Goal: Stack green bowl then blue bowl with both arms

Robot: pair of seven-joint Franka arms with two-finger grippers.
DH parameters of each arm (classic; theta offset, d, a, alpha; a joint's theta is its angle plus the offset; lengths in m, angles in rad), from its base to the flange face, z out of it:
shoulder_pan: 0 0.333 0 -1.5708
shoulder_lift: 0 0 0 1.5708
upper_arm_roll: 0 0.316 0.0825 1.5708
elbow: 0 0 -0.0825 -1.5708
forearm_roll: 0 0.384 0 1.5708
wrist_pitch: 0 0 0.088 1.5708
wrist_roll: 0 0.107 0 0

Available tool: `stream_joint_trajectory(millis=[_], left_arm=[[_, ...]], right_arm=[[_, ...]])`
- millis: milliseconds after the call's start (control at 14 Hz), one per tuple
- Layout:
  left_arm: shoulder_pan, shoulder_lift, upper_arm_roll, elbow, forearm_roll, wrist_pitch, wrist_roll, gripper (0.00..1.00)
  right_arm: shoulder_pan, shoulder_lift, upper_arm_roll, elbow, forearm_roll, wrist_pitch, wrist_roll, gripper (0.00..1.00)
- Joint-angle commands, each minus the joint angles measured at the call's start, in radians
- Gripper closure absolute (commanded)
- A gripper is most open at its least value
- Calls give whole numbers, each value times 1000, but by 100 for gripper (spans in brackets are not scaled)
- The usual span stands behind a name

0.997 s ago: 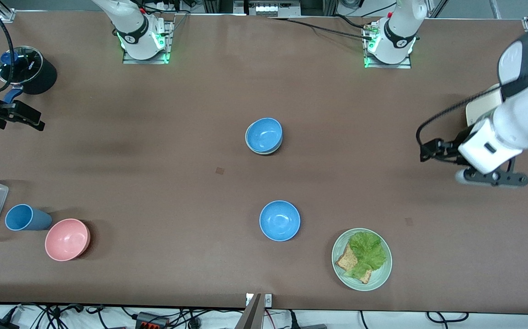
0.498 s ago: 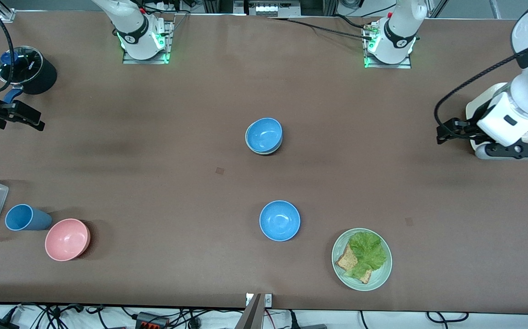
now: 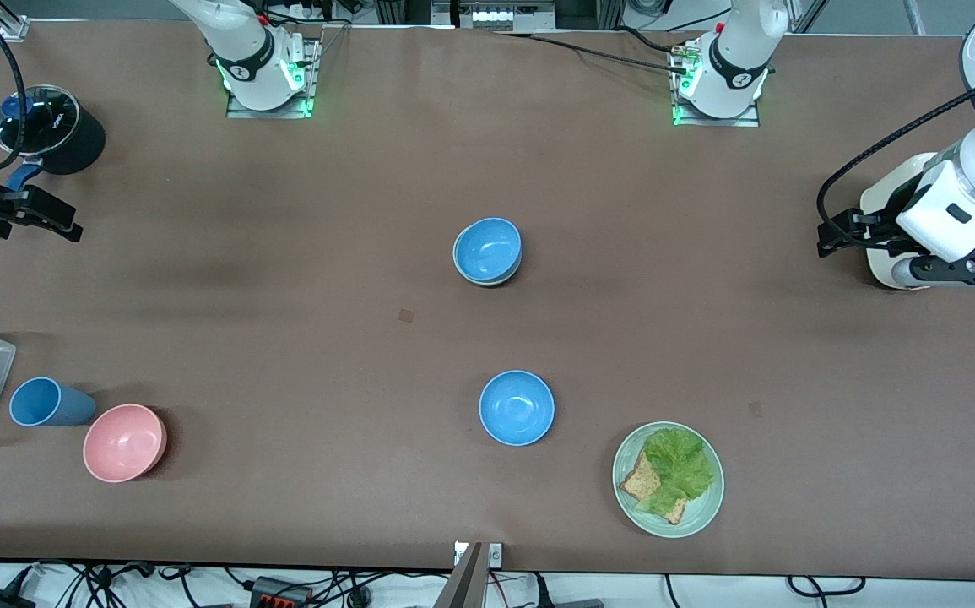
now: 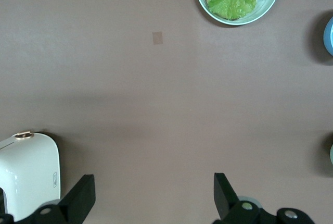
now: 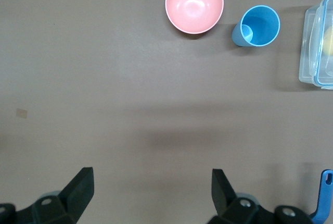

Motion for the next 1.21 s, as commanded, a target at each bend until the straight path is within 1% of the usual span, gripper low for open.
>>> stream_joint_trajectory(millis=[0,285,783,925,1139], left_arm=[[-15,19,13,41,3,-16,14,0],[-28,19,1,45,1,-33,16,0],[-26,20,1,53,-2,-33,22,0],[-21,31,1,53,-26,-33,22,0],[-20,33,1,53,-30,-33,21,0]], right_arm=[[-3,-20,0,-9,-10,1,-15,0],[-5,-20,0,-9,-10,1,-15,0],[-3,-20,0,-9,-10,3,-15,0],[-5,-20,0,-9,-10,3,-15,0],[-5,-20,0,-9,-10,3,-15,0]])
